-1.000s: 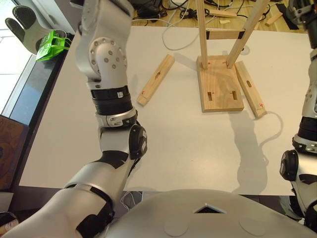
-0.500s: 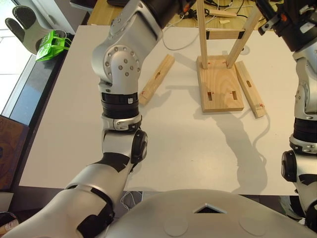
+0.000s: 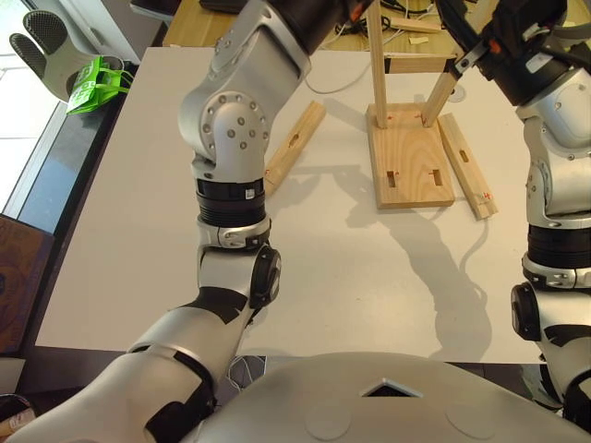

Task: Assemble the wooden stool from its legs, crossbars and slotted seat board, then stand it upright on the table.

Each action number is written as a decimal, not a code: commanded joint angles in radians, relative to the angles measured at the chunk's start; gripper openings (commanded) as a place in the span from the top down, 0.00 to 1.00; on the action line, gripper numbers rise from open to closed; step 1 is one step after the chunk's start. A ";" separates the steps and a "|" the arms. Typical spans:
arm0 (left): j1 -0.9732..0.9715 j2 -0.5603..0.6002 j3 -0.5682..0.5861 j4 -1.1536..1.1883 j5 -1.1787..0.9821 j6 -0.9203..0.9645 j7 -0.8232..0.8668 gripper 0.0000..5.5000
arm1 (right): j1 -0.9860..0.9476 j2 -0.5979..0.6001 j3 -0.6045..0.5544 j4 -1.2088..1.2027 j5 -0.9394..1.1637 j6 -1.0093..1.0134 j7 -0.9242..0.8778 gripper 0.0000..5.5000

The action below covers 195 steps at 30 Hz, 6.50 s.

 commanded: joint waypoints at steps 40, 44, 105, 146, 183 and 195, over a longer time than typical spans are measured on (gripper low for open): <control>0.025 -0.036 0.027 -0.054 -0.116 0.072 0.076 0.91 | 0.023 -0.003 0.030 0.006 -0.008 0.047 0.054 0.67; 0.015 -0.036 0.044 -0.044 -0.117 0.061 0.090 0.93 | 0.046 -0.014 0.040 0.002 -0.007 0.086 0.069 0.55; 0.161 0.272 -0.262 0.619 0.771 -0.607 -0.141 0.93 | 0.219 -0.138 -0.152 -0.100 0.255 0.586 0.067 0.30; 0.231 -0.028 -0.125 0.452 0.786 -0.386 0.466 0.93 | 0.242 -0.141 -0.105 -0.064 0.192 0.460 0.075 0.30; 0.258 -0.014 -0.119 0.498 0.782 -0.436 0.452 0.93 | 0.225 -0.132 -0.095 -0.054 0.189 0.453 0.072 0.30; 0.261 -0.022 -0.129 0.517 0.754 -0.241 0.370 0.93 | 0.219 -0.126 -0.095 -0.050 0.187 0.450 0.064 0.30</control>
